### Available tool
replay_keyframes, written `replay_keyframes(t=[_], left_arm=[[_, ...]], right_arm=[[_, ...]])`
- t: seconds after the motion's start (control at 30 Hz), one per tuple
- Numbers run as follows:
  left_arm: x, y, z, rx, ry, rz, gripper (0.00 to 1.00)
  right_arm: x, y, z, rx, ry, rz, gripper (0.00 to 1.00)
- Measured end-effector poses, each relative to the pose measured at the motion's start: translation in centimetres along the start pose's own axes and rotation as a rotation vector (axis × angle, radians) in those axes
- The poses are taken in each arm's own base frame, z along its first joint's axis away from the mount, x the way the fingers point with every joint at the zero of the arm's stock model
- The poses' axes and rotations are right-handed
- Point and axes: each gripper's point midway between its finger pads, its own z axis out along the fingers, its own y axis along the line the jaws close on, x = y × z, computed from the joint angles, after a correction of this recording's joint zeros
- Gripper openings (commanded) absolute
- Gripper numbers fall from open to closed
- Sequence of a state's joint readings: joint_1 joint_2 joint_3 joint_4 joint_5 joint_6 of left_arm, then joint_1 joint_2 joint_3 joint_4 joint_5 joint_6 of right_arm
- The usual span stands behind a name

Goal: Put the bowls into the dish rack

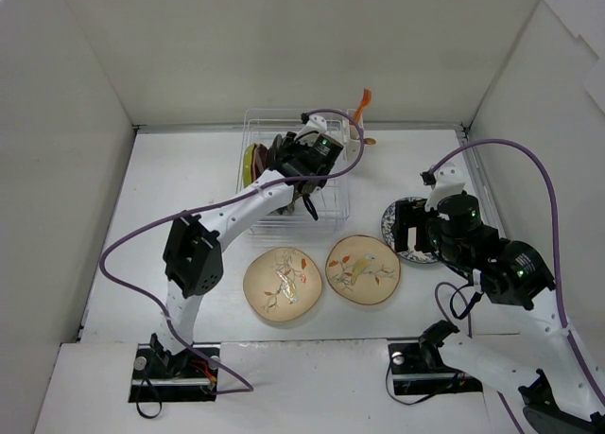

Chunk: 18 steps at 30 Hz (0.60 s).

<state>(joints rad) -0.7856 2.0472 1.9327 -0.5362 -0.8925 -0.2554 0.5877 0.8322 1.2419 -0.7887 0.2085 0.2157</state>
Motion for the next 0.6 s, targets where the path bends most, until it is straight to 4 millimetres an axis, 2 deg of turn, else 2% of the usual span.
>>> replay_keyframes(t=[0.3,0.33,0.43,0.6], left_arm=[[-0.1,0.0,-0.3,0.019,-0.012,-0.050,0.36],[-0.1,-0.1,-0.4,0.030,-0.012,-0.053,0.43],[-0.7,-0.4,-0.8,0.073,-0.018,-0.079,0.54],[-2.4,-0.4,-2.6,0.148,-0.047,-0.121,0.68]], right_arm=[[0.3,0.2,0.2,-0.003,0.009,0.016,0.80],[0.3,0.2,0.2,-0.005,0.009,0.017,0.80],[0.3,0.3,0.1,-0.010,0.006,0.022,0.80],[0.3,0.3,-0.1,-0.016,0.002,0.029,0.80]])
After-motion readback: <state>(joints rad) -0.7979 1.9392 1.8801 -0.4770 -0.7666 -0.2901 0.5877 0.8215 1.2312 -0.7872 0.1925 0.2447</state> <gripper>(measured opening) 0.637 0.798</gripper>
